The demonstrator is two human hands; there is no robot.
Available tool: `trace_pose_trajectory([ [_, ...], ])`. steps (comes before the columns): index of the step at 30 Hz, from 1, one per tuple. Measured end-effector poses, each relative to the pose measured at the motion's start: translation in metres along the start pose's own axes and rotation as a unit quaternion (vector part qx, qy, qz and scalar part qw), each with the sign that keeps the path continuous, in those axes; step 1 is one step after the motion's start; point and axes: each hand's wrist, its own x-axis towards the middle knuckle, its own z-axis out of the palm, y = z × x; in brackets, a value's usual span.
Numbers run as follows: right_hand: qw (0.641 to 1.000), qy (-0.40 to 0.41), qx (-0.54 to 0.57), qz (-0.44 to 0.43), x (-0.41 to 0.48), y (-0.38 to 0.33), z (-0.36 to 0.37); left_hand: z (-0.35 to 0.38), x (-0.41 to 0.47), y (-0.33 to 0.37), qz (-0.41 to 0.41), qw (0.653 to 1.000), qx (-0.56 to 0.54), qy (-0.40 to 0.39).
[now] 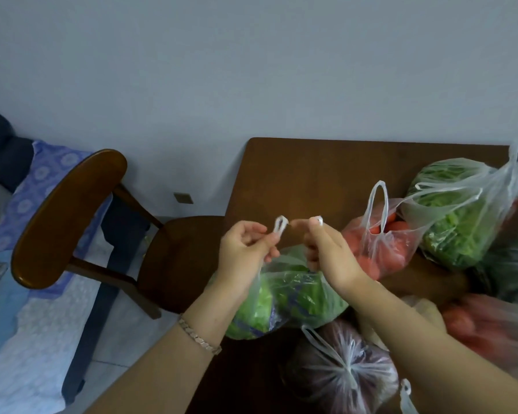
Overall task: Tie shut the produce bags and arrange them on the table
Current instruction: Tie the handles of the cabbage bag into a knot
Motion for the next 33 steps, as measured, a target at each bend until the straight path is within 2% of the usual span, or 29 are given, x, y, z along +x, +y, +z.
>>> trace_pose_trajectory([
  [2,0.986,-0.027,0.111,0.123,0.009,0.003,0.004,0.001,-0.001,-0.008,-0.077,0.995,-0.058,-0.028],
  [3,0.983,-0.04,0.105,0.145,0.012,0.006,0.006,0.001,0.0,-0.011,-0.104,0.991,-0.07,-0.043],
  [5,0.988,-0.063,0.063,0.126,0.012,0.013,0.013,-0.002,0.002,-0.014,-0.137,0.986,-0.072,-0.066],
  [8,0.991,-0.077,0.078,0.073,0.009,0.022,0.022,-0.003,0.006,-0.015,-0.157,0.983,-0.051,-0.075],
  [10,0.992,-0.093,0.079,0.041,0.007,0.022,0.023,-0.003,0.008,-0.013,-0.14,0.988,-0.035,-0.049],
  [14,0.993,-0.109,0.039,0.015,0.005,0.02,0.016,-0.002,0.011,-0.012,-0.044,0.996,0.068,-0.03],
  [18,1.0,-0.009,0.0,0.01,0.006,0.025,0.01,0.002,0.009,-0.016,0.02,0.984,0.158,-0.079],
  [22,0.999,0.029,0.031,0.022,0.007,0.028,0.013,-0.002,0.012,-0.018,0.034,0.952,0.257,-0.164],
  [25,0.993,0.094,0.026,0.059,0.01,0.03,0.012,-0.013,0.016,-0.014,0.009,0.947,0.255,-0.194],
  [27,0.992,0.112,-0.041,0.049,0.015,0.03,0.014,-0.017,0.014,-0.013,-0.001,0.946,0.251,-0.205],
  [30,0.983,0.104,-0.154,0.009,0.021,0.03,0.022,-0.018,0.008,-0.016,0.051,0.936,0.286,-0.198],
  [33,0.974,0.067,-0.213,-0.047,0.022,0.028,0.026,-0.017,0.007,-0.017,0.067,0.952,0.254,-0.158],
])
